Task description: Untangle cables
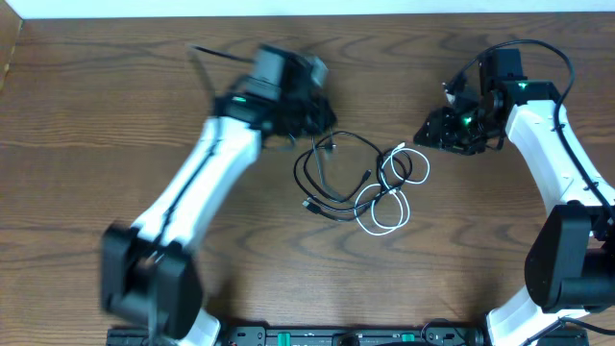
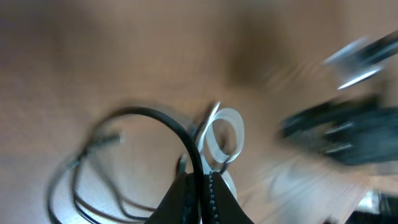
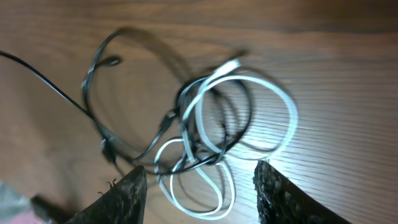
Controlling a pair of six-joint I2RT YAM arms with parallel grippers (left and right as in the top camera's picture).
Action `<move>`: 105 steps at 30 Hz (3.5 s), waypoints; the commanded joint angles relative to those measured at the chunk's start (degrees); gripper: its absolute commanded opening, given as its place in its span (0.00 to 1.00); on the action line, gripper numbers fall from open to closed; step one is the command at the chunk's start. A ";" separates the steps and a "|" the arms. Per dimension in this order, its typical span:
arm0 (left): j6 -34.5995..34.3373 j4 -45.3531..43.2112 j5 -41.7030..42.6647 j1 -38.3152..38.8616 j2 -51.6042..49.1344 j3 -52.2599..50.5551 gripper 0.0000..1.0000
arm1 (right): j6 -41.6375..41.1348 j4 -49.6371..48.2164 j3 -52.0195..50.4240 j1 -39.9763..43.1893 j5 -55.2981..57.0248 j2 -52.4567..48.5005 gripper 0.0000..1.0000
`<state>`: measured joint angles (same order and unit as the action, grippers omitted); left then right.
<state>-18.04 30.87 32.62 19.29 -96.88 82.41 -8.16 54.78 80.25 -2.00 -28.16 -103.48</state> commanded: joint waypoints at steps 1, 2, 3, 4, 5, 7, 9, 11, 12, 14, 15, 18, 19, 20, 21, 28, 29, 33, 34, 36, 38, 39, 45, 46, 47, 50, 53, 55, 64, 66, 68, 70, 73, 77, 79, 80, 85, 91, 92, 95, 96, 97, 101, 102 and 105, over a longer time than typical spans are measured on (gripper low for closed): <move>-1.16 -0.35 2.97 -2.47 12.59 6.73 0.07 | 4.63 0.33 0.20 -1.49 -5.73 -0.35 0.50; -1.55 -0.66 2.93 -2.62 15.15 7.21 0.08 | 4.66 0.13 0.20 -1.79 -5.97 -0.35 0.50; -1.57 -1.22 2.91 -2.62 17.07 7.43 0.07 | 4.66 -0.04 0.20 -1.95 -6.21 -0.35 0.50; -2.08 -1.92 2.89 -2.62 18.93 7.52 0.07 | 4.70 -0.37 0.20 -2.21 -6.84 -0.35 0.50; -3.34 -3.56 2.89 -2.62 21.62 7.52 0.07 | 5.25 -0.96 0.20 -2.51 -8.39 -0.35 0.50; -4.74 -6.03 2.75 -2.62 24.06 7.52 0.07 | 5.97 -1.64 0.20 -2.80 -10.64 -0.35 0.50; -6.36 -9.90 2.73 -2.62 26.47 7.52 0.07 | 5.97 -2.45 0.20 -3.06 -12.55 -0.35 0.50; -7.74 -13.88 2.75 -2.62 28.02 7.52 0.07 | 6.05 -3.06 0.20 -3.32 -14.38 -0.35 0.51; -8.46 -16.04 2.75 -2.62 28.65 7.52 0.07 | 6.19 -3.37 0.20 -3.50 -15.32 -0.35 0.51; -9.86 -20.20 2.75 -2.62 29.42 7.52 0.07 | 7.02 -4.09 0.20 -4.02 -17.05 -0.35 0.51; -10.27 -21.46 2.73 -2.62 29.53 7.52 0.07 | 6.99 -4.26 0.20 -4.28 -16.98 -0.35 0.51; -10.38 -22.32 2.73 -2.62 29.46 7.52 0.07 | 5.79 -4.61 0.20 -5.01 -12.81 -0.35 0.50; -10.34 -20.37 2.73 -2.62 28.96 7.52 0.07 | 2.12 -4.70 0.20 -5.42 -7.74 -0.37 0.50; -10.14 -18.51 2.73 -2.62 28.46 7.52 0.08 | -0.22 -4.72 0.20 -5.88 -4.13 -0.44 0.50; -10.08 -16.44 2.69 -2.62 27.89 7.52 0.07 | -1.55 -4.79 0.20 -6.38 -1.84 -0.52 0.50; -3.72 -1.49 0.72 -2.62 21.84 7.50 0.07 | -9.22 -6.84 0.20 -11.56 3.43 -4.70 0.37; -3.19 0.59 -0.04 -2.62 20.70 7.50 0.07 | -9.22 -7.26 0.20 -12.31 3.41 -5.60 0.37; -1.68 6.45 -0.74 -2.62 16.72 7.50 0.08 | -10.29 -9.14 0.20 -14.67 4.90 -9.79 0.30; -1.64 7.34 -0.72 -2.62 15.85 7.50 0.07 | -10.86 -9.60 0.20 -14.95 5.53 -10.69 0.29; -1.40 9.09 -0.72 -2.62 13.77 7.50 0.07 | -11.58 -11.52 0.20 -15.26 5.60 -13.05 0.27; -1.40 9.62 -0.72 -2.60 12.81 7.50 0.08 | -12.09 -12.81 0.20 -15.39 5.64 -14.14 0.26; -1.38 9.68 -0.72 -2.60 12.46 7.50 0.07 | -12.35 -13.40 0.20 -15.43 5.79 -14.67 0.26; -0.68 10.05 -0.76 -2.60 11.89 7.45 0.07 | -13.07 -16.76 0.20 -16.24 6.99 -16.59 0.26; -0.37 10.19 -0.79 -2.60 11.89 7.45 0.07 | -13.05 -17.75 0.20 -16.72 6.97 -16.87 0.26; -0.37 10.32 -1.01 -2.60 11.89 7.45 0.08 | -13.05 -18.21 0.20 -17.07 7.04 -17.00 0.25; -0.37 10.88 -2.12 -2.60 11.89 7.39 0.08 | -13.03 -18.86 0.20 -18.29 7.26 -17.59 0.18; -0.37 10.91 -3.15 -2.60 11.89 7.28 0.08 | -13.03 -18.60 0.20 -19.02 7.65 -17.70 0.01; -0.37 11.10 -3.34 -2.60 11.89 7.28 0.08 | -10.60 -18.71 0.39 -18.51 3.04 -16.72 0.01; 2.58 13.88 -3.26 -2.21 11.89 7.04 0.15 | -3.78 -17.05 2.25 -7.02 -32.35 2.08 0.01; 4.02 14.21 -3.26 -1.79 11.89 6.60 0.17 | -3.93 -16.57 2.25 -5.18 -34.84 5.81 0.01; 4.55 14.29 -3.30 -1.20 11.87 6.01 0.25 | -4.22 -15.13 2.25 -3.74 -34.38 8.79 0.01; 4.57 14.45 -3.30 -0.52 11.43 5.73 0.34 | -4.24 -12.15 2.25 -2.34 -31.45 11.52 0.01; 5.53 14.73 -3.32 1.49 9.62 5.11 0.47 | -5.57 -5.92 2.25 -0.79 -19.02 14.84 0.01; 6.01 14.19 -3.80 4.55 4.68 4.81 0.53 | -5.57 -0.59 2.23 -0.66 -8.15 15.30 0.01; 5.99 13.11 -4.50 5.73 1.77 4.81 0.53 | -5.97 1.01 2.23 -0.55 -4.20 15.19 0.01; 6.01 12.22 -5.05 6.34 -0.07 4.81 0.53 | -6.32 1.62 2.23 -0.50 -2.51 15.19 0.01; 6.01 6.21 -5.29 8.39 -8.90 4.81 0.53 | -6.60 3.23 2.23 0.33 2.69 15.19 0.01; 5.97 2.49 -12.39 10.29 -16.24 4.81 0.53 | -6.60 6.01 2.23 2.27 9.79 15.19 0.01; 5.99 2.10 -13.44 10.62 -16.87 4.81 0.53 | -6.58 6.25 2.23 2.36 10.14 15.19 0.01; 5.99 0.39 -17.35 11.98 -18.88 4.81 0.52 | -6.56 6.67 2.21 2.45 11.17 15.19 0.01; 5.99 -0.13 -18.95 12.57 -19.50 4.81 0.51 | -6.54 6.78 2.19 2.45 11.39 15.19 0.01; 5.99 -0.42 -20.35 13.07 -19.96 4.81 0.49 | -6.54 6.82 2.19 2.45 11.56 15.19 0.01; 5.99 -0.13 -25.83 15.02 -21.51 4.81 0.45 | -6.34 7.30 2.19 2.45 12.04 15.19 0.02; 5.99 0.09 -27.19 15.52 -21.99 4.81 0.45 | -6.29 7.52 2.19 2.45 12.33 15.19 0.02; 5.99 0.68 -30.21 16.46 -23.41 4.79 0.45 | -6.16 8.02 2.19 2.45 13.73 15.19 0.02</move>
<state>-13.02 30.96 9.15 34.81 -118.30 87.33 -14.46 62.35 82.67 0.27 -16.69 -88.64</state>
